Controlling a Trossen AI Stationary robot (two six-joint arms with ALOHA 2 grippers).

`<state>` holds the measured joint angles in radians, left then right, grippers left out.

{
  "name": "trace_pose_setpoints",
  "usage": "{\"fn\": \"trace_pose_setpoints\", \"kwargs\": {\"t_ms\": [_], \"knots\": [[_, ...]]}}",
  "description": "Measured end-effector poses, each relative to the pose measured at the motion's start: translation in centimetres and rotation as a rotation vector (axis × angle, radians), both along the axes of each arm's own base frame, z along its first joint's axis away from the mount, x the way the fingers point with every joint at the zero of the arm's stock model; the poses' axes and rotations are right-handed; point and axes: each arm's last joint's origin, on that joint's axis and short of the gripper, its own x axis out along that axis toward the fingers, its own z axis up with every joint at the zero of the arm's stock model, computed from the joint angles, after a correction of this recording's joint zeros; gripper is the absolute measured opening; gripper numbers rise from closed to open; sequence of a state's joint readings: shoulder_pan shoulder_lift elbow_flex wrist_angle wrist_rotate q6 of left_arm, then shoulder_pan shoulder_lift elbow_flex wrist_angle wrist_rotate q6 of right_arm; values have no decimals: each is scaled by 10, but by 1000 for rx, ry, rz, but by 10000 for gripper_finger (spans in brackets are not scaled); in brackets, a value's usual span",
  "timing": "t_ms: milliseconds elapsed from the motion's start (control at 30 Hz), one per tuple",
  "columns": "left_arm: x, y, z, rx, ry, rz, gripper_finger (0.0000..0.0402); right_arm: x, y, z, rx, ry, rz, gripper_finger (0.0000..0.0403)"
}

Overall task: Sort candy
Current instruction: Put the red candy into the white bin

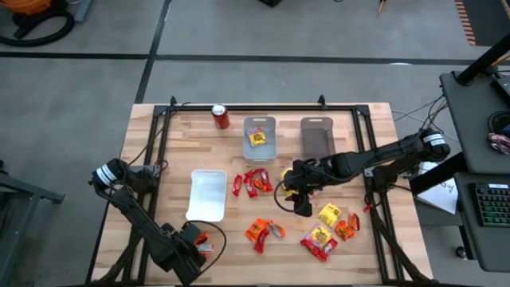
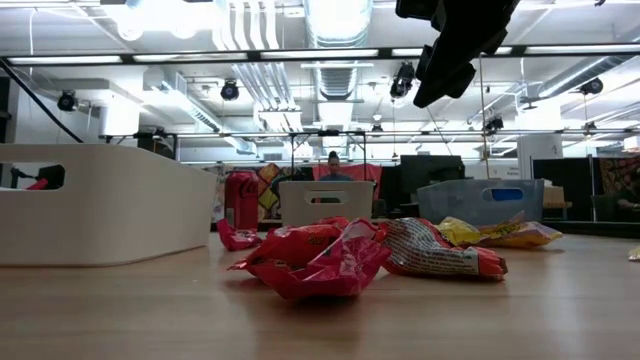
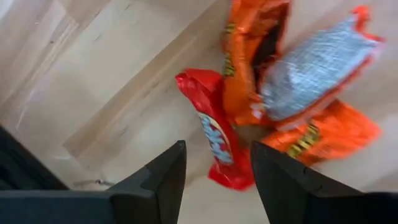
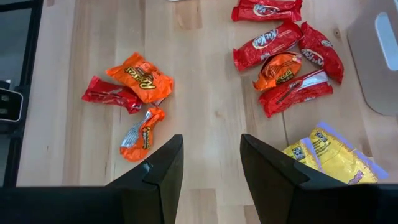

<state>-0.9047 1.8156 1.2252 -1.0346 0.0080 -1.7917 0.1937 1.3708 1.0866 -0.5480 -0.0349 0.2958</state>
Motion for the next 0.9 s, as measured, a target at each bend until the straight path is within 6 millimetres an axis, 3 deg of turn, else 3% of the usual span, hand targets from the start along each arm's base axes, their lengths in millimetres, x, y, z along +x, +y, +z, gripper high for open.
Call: {"fn": "trace_pose_setpoints", "kwargs": {"t_ms": [233, 500, 900], "knots": [[-3, 4, -19, -25, -18, -2, 155, -1, 4, 0, 11, 0, -2, 150], [-3, 2, -20, -41, -29, -39, 145, -1, 4, 0, 23, 3, -24, 150], [-3, 2, -19, -60, -11, -56, 17, -1, 9, -1, 22, 6, -15, 150]]}}
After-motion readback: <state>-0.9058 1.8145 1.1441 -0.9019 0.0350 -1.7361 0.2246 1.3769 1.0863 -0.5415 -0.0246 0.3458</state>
